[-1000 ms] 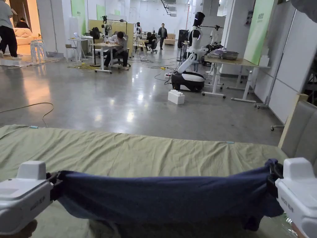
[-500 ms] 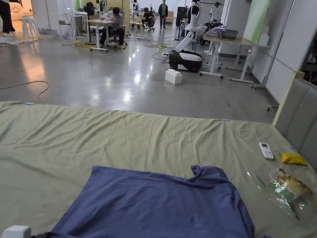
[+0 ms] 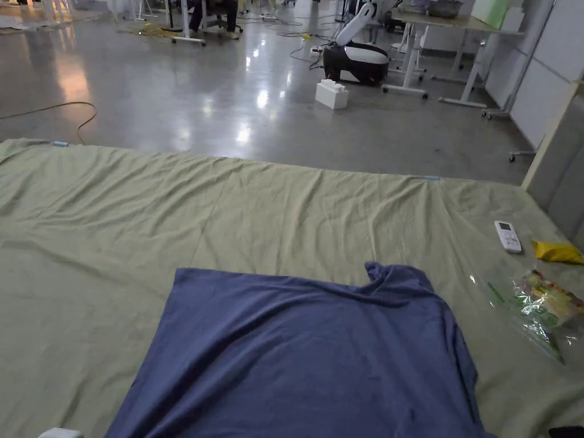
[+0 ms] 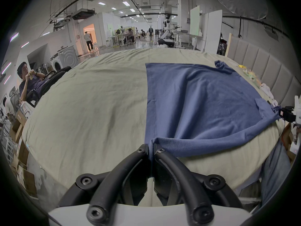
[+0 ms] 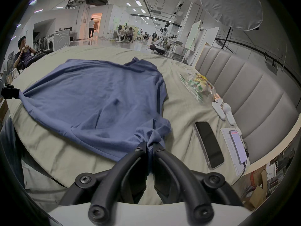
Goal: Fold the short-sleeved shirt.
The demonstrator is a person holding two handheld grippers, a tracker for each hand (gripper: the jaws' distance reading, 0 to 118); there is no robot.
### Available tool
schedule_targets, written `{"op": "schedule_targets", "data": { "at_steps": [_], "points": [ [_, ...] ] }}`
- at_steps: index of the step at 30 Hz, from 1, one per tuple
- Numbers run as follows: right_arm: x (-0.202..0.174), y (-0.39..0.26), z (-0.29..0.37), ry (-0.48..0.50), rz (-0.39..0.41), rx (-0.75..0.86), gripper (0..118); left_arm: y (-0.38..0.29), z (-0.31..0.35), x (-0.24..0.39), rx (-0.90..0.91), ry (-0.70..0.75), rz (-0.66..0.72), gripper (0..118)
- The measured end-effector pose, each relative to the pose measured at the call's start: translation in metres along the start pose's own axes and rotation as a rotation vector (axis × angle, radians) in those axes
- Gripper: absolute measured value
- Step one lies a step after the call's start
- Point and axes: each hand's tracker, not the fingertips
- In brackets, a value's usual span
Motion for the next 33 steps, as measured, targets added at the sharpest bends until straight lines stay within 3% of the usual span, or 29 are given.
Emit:
{"op": "schedule_targets", "data": {
  "at_steps": [4,7,8,10,12,16,19,25,27,30,32,33],
  "points": [
    [-0.005,-0.009,-0.01,-0.002,0.012,-0.041,7,-0.01,-0.009,0.001,-0.034,0.012,-0.024,9],
    [-0.007,-0.014,-0.017,0.009,0.017,-0.079,10,-0.016,-0.013,0.002,-0.062,0.037,-0.04,22],
    [-0.007,-0.014,-0.017,0.016,0.015,-0.091,15,-0.017,-0.011,0.0,-0.06,0.038,-0.037,29],
    [-0.007,-0.015,-0.015,0.02,0.014,-0.095,47,-0.016,-0.008,-0.001,-0.048,0.051,-0.021,52],
    [-0.005,-0.012,-0.01,0.02,0.013,-0.071,71,-0.01,-0.004,-0.005,-0.029,0.041,0.007,62],
    [-0.003,0.01,0.004,0.008,-0.003,0.053,78,0.01,0.009,-0.003,0.088,0.037,0.053,67],
    [-0.003,0.036,0.009,-0.006,-0.073,0.164,93,0.036,0.018,0.007,0.202,0.013,0.08,67],
    [-0.017,0.095,0.007,-0.072,-0.21,0.379,88,0.094,0.021,0.041,0.386,0.019,0.11,66],
    [-0.025,0.111,0.007,-0.086,-0.233,0.43,71,0.109,0.023,0.053,0.442,0.025,0.109,65],
    [-0.036,0.13,0.01,-0.085,-0.242,0.501,58,0.127,0.028,0.068,0.49,0.022,0.099,64],
    [-0.04,0.139,0.012,-0.061,-0.242,0.537,36,0.135,0.03,0.075,0.522,0.023,0.076,56],
    [-0.041,0.141,0.013,-0.043,-0.257,0.545,25,0.137,0.032,0.078,0.535,0.032,0.07,45]
  ]
}}
